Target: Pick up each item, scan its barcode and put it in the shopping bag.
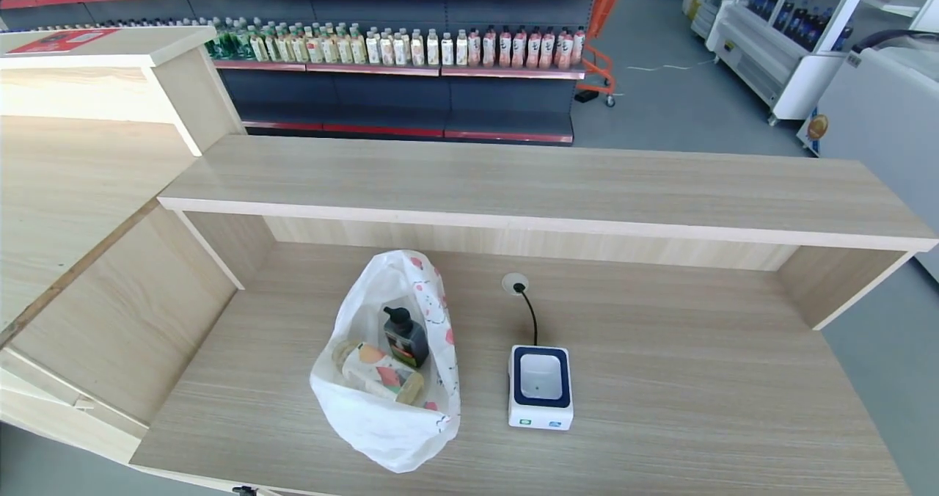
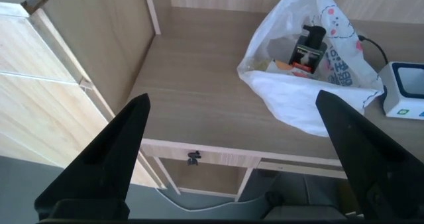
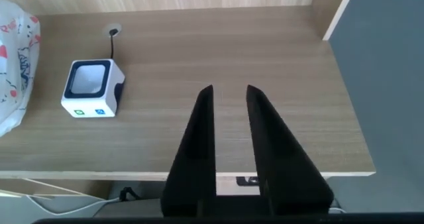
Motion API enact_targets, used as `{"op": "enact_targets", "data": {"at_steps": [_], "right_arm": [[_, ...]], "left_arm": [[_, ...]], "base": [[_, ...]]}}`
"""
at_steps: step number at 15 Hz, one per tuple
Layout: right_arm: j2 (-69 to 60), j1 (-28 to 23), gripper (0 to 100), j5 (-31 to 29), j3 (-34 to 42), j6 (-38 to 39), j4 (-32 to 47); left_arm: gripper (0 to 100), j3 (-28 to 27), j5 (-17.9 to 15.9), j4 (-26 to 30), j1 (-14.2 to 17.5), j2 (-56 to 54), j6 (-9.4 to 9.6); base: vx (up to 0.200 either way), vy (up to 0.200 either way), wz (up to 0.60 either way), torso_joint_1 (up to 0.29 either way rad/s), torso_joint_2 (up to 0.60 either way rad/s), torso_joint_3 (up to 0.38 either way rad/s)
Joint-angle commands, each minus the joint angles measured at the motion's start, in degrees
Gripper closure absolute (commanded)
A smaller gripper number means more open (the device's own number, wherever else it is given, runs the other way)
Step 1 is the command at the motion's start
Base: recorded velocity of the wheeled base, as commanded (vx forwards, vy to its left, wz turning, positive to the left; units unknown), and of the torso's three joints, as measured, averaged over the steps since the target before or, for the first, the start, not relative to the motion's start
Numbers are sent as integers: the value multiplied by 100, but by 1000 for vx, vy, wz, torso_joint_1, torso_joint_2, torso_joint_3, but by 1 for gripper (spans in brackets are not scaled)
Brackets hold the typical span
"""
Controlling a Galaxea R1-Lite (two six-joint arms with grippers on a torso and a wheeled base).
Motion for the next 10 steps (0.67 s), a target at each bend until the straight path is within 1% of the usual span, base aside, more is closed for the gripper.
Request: {"op": "enact_targets", "data": {"at_steps": [1, 10], "right_arm": [[16, 5, 100, 1, 0, 43, 1], [16, 5, 100, 1, 0, 25, 1]], "left_arm": [[0, 0, -3, -2, 1, -2, -1], [0, 0, -3, -2, 1, -2, -1]], "base": [[0, 0, 0, 0, 0, 0], [0, 0, 0, 0, 0, 0]]}}
